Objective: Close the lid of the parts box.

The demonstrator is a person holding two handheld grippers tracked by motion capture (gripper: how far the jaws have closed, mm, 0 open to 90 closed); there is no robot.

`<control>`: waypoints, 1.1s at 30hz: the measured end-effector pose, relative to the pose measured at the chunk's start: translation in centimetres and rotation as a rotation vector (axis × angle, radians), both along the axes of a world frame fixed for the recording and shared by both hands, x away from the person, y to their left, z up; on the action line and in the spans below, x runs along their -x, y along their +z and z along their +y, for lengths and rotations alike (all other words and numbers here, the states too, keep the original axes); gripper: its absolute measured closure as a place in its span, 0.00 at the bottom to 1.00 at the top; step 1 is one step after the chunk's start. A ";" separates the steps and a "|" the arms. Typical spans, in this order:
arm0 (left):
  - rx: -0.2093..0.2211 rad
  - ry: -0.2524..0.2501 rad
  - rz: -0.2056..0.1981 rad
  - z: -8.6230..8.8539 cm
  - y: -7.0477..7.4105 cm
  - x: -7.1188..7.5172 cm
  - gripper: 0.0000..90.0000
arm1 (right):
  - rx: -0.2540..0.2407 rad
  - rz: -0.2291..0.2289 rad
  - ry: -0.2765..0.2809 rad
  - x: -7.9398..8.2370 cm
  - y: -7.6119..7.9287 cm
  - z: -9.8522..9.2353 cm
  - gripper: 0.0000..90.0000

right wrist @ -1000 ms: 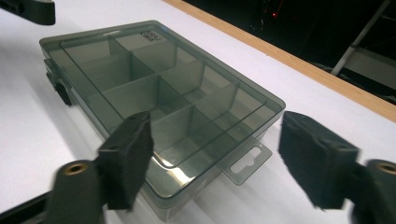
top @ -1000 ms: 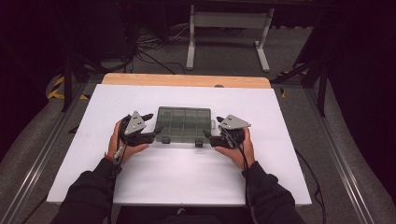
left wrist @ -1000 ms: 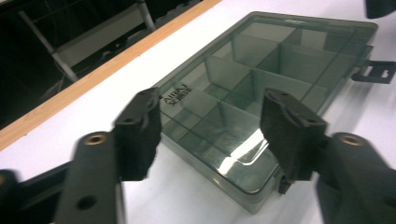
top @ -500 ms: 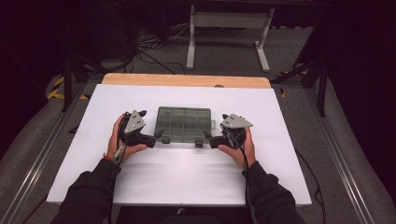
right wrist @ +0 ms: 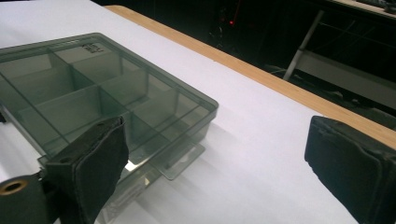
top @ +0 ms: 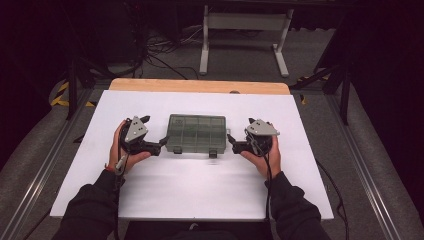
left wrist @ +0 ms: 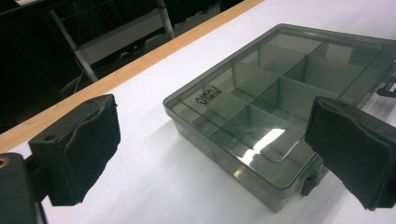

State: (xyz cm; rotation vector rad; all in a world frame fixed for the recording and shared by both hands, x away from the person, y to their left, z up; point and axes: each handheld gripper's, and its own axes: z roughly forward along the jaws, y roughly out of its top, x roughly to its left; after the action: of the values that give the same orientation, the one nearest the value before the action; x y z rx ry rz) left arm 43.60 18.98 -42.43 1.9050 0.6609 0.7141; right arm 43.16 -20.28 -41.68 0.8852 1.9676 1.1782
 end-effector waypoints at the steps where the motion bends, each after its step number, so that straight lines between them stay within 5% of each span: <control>1: -0.003 0.003 -0.003 0.1 0.0 0.0 0.05 | 0.004 -0.004 -0.006 0.0 0.1 -0.2 0.07; 33: -0.014 -0.013 -0.023 2.0 0.7 2.2 0.04 | 0.086 -0.018 -0.018 2.0 0.3 -2.4 0.07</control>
State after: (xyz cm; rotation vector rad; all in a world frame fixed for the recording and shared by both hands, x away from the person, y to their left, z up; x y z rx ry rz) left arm 41.40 21.02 -41.71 1.9090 0.6303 0.7332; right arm 41.19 -22.65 -41.34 0.8434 1.9761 1.0791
